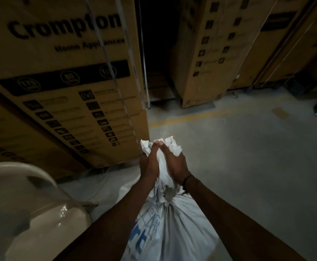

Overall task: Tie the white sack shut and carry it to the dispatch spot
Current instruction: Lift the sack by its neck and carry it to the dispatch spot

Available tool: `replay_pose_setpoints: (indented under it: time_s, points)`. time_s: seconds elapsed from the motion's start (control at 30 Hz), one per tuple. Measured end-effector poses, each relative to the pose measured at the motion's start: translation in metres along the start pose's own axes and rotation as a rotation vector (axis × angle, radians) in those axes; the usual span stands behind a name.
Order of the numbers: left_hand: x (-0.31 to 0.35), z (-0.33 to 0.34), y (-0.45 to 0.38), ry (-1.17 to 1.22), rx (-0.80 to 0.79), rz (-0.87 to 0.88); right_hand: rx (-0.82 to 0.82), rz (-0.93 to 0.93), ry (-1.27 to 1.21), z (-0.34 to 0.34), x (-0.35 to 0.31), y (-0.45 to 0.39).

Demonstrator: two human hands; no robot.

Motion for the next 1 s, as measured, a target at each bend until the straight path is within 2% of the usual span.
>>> replay_pose_setpoints:
  time_s: [0.13, 0.3, 0.43, 0.57, 0.83, 1.0]
  points:
    - [0.032, -0.006, 0.03, 0.017, -0.002, 0.019, 0.023, -0.073, -0.021, -0.006, -0.038, 0.03]
    - [0.066, 0.012, 0.044, 0.028, -0.18, 0.023, 0.021, -0.169, -0.035, -0.021, -0.102, 0.065]
    - [0.176, 0.022, 0.112, -0.001, -0.165, 0.242, 0.046, -0.308, -0.141, -0.04, -0.174, 0.082]
    - [0.268, 0.049, 0.165, 0.043, -0.322, 0.428, 0.085, -0.493, -0.156, -0.068, -0.262, 0.107]
    - [0.451, 0.085, 0.265, 0.099, -0.464, 0.754, 0.174, -0.755, -0.216, -0.113, -0.448, 0.175]
    - [0.547, 0.098, 0.326, 0.206, -0.57, 0.9, 0.232, -0.959, -0.163, -0.135, -0.551, 0.23]
Point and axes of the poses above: each hand's wrist, its own y-axis away from the middle knuckle, its own z-axis out of the palm, x = y × z, the point moved 9 cm from there along -y, towards the middle knuckle, and after that the axes turned 2 degrees about -z, right-handed, at the moved point
